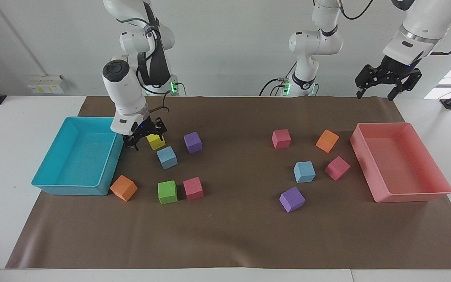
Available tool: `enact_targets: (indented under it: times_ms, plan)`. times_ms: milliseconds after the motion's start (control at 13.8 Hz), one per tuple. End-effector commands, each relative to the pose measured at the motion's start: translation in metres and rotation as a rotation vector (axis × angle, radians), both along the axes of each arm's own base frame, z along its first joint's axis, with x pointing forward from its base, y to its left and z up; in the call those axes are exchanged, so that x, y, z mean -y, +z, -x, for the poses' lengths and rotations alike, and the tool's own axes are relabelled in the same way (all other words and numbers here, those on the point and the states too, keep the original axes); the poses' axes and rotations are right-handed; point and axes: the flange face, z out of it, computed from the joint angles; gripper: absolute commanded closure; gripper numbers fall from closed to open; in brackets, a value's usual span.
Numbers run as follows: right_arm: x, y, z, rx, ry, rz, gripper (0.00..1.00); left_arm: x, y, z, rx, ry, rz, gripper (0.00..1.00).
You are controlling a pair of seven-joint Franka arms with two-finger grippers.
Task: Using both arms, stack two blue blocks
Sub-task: 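Reach the right gripper down and grasp the light blue cube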
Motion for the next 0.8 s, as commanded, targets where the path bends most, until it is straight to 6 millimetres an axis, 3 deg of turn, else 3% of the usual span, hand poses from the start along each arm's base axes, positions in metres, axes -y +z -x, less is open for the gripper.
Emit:
enact_targets:
  times_ms: [0,507,725]
  plan:
    - [-0.009,-0.030,0.000,0.001,0.073,-0.012,0.00,-0.003,0.003,0.005,-0.002,-0.009,-0.009,0.00]
    - [-0.019,-0.073,0.007,-0.020,0.046,-0.068,0.00,-0.003,0.002,0.005,-0.003,-0.009,-0.009,0.00]
    - [-0.032,-0.085,0.013,-0.009,0.065,-0.069,0.00,-0.003,0.002,0.005,-0.003,-0.008,-0.009,0.00]
